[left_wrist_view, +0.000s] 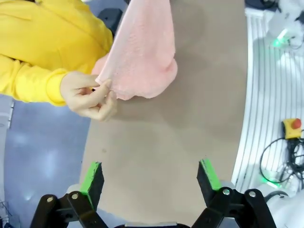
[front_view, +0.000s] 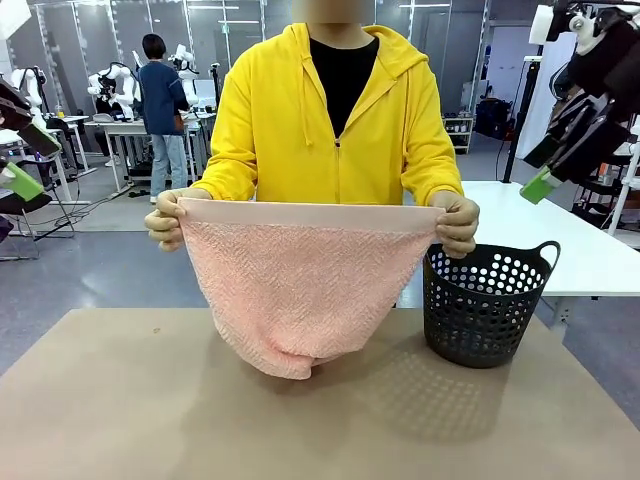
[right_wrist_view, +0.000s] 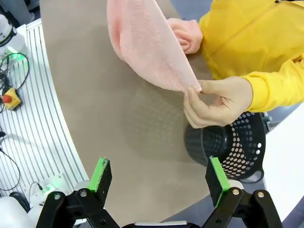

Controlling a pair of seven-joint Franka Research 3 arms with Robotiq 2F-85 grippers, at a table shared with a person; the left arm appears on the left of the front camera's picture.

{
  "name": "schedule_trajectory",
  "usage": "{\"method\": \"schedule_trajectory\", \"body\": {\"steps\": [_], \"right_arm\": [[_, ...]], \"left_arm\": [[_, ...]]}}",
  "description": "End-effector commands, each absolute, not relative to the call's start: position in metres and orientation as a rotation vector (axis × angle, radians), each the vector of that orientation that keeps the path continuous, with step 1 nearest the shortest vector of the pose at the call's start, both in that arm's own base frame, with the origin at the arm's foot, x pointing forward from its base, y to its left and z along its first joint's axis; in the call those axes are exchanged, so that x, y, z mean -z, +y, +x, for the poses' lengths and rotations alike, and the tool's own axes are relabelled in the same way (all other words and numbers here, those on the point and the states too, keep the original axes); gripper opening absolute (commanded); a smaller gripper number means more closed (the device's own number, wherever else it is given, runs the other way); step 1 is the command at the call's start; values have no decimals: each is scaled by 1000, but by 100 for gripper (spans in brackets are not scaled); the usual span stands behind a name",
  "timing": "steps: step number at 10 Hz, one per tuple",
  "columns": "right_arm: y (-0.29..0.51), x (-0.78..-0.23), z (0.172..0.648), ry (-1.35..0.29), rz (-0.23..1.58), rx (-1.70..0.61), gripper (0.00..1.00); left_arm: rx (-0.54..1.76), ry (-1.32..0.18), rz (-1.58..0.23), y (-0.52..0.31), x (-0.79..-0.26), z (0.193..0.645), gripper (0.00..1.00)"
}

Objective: Fold the towel.
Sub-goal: Grab the top end of the 100 cm Hotel Towel extended by the human.

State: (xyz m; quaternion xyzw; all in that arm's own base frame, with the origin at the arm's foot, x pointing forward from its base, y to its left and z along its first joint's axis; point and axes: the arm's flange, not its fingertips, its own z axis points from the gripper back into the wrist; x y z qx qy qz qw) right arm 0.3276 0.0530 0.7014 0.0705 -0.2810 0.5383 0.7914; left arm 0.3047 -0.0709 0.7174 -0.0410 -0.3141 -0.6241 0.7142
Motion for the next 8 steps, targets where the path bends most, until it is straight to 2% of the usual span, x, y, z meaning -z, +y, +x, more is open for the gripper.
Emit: {"method": "schedule_trajectory", "body": {"steps": [1, 5, 6, 8], "right_arm": [[51, -704, 326, -613, 148, -1150, 100], [51, -704, 326, -613, 148, -1150, 100], [50, -703, 327, -615, 163, -1169, 100], [85, -729, 334, -596, 59, -1339, 100]], "left_arm": [[1379, -673, -88, -70, -721, 304, 100], [1391, -696, -98, -70, -717, 305, 100], [1464, -673, -26, -89, -729, 308, 100], [1570, -616, 52, -123, -750, 319, 100]]}}
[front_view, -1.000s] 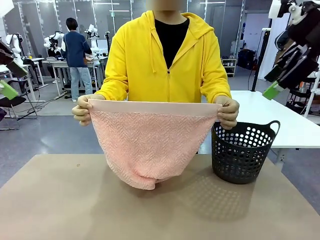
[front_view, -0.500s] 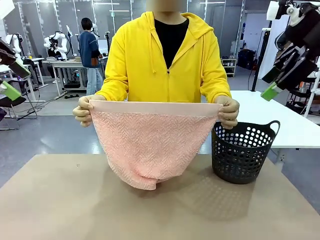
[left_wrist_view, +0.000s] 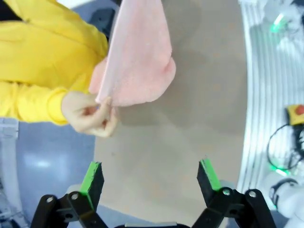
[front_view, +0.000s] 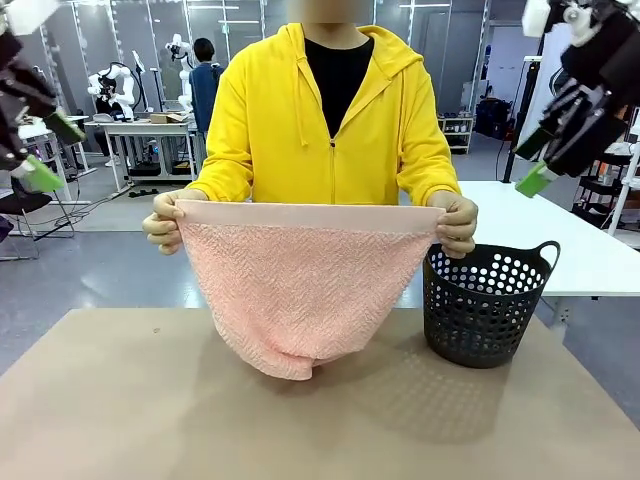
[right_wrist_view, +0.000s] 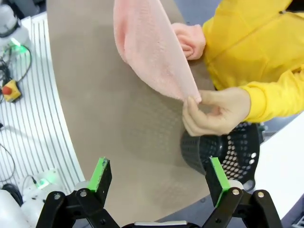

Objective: Fold the towel.
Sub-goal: Grab the top end of the 100 cm Hotel Towel extended by the human.

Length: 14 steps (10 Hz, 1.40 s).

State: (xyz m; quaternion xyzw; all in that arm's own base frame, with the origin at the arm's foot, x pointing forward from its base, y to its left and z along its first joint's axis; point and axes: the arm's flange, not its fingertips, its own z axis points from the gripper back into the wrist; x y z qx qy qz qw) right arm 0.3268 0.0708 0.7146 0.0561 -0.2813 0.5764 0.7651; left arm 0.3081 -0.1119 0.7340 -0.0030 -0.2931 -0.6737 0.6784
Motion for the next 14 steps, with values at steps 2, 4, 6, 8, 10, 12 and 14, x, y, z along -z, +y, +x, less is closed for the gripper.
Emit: {"method": "schedule_trajectory", "body": {"steps": [2, 4, 6, 8, 10, 12, 14], "right_arm": [[121, -747, 346, -541, -25, -1465, 100], [157, -762, 362, -512, -134, -1563, 100], [188, -764, 376, -463, -202, -1609, 100], [201, -753, 389, -438, -187, -1581, 100], [203, -730, 399, -411, -142, -1563, 100], [210, -705, 405, -374, -93, -1558, 100], [215, -677, 418, -327, -36, -1546, 100]], "left_arm": [[1667, -564, 88, -148, -761, 330, 100], [1784, -515, 173, -182, -775, 347, 100], [1817, -445, 260, -213, -782, 367, 100], [1849, -391, 323, -236, -775, 394, 100], [1877, -387, 298, -245, -753, 412, 100], [1874, -362, 254, -251, -727, 424, 100], [1864, -327, 195, -258, -701, 434, 100]]}}
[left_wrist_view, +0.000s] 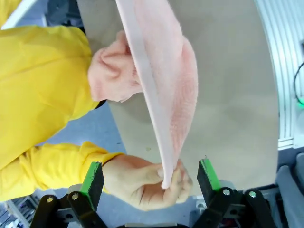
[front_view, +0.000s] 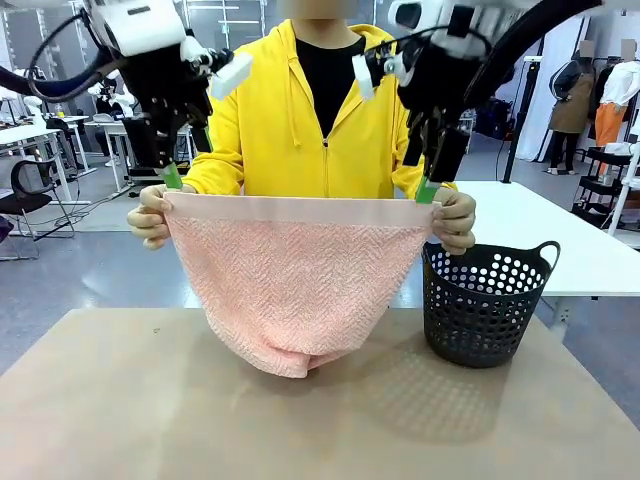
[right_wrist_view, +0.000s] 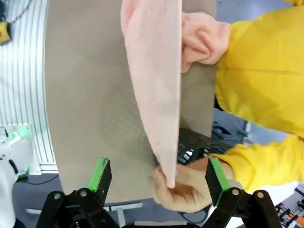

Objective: Fold the towel.
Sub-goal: Grab the top end of the 100 cm Hotel Towel extended by the human.

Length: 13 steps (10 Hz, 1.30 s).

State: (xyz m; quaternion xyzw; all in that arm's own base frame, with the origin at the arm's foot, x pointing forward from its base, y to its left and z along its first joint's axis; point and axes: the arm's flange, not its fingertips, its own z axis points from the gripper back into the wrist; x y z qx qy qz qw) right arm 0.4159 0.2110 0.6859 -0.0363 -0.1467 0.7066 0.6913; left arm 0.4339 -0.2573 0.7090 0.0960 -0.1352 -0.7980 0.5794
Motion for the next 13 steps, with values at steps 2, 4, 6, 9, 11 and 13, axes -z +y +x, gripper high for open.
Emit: {"method": "schedule_trajectory", "body": {"steps": [2, 4, 6, 9, 11, 13], "right_arm": [[220, -652, 432, -340, -22, -1537, 100], [221, -635, 442, -300, -17, -1541, 100], [219, -620, 448, -296, -6, -1515, 100], [217, -614, 446, -278, -7, -1510, 90], [217, -612, 447, -290, -19, -1510, 31], [217, -612, 448, -287, -21, -1507, 0]], "left_arm": [[1838, -311, 169, -261, -675, 447, 100], [1834, -292, 134, -258, -660, 454, 100], [1826, -291, 119, -258, -647, 459, 100], [1808, -257, 72, -267, -640, 457, 88], [1765, -245, 66, -265, -637, 458, 28], [1759, -230, 64, -267, -638, 456, 0]]}}
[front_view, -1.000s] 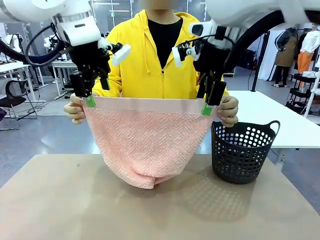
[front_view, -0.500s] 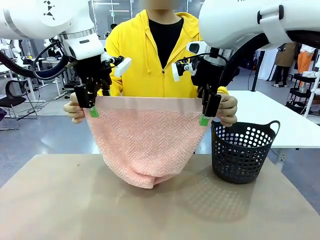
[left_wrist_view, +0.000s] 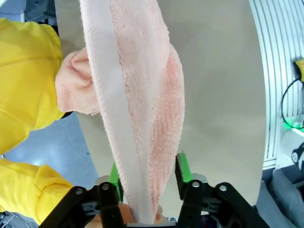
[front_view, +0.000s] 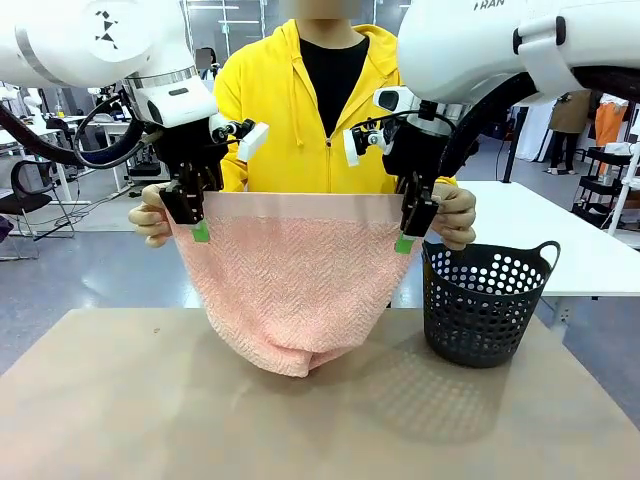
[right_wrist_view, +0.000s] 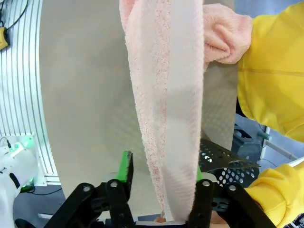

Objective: Fold the towel.
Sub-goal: Grab the top end of the 100 cm Hotel Towel extended by the human.

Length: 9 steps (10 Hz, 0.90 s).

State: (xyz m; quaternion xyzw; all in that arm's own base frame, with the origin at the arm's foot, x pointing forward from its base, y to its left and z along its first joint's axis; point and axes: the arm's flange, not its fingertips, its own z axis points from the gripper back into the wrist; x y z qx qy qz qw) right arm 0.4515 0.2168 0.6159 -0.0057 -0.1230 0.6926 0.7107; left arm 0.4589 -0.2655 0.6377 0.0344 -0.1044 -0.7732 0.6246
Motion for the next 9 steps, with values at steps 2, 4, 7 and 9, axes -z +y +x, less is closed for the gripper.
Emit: {"method": "schedule_trajectory", "body": {"steps": [2, 4, 7, 9], "right_arm": [[219, -610, 448, -288, -19, -1507, 3], [219, -609, 448, -292, -19, -1507, 0], [217, -610, 448, -302, -19, -1510, 0], [217, -615, 452, -281, -16, -1534, 0]], "left_arm": [[1745, -238, 54, -268, -638, 455, 3], [1740, -252, 51, -267, -640, 453, 0], [1739, -266, 51, -267, -643, 454, 0], [1754, -245, 73, -268, -639, 457, 0]]}}
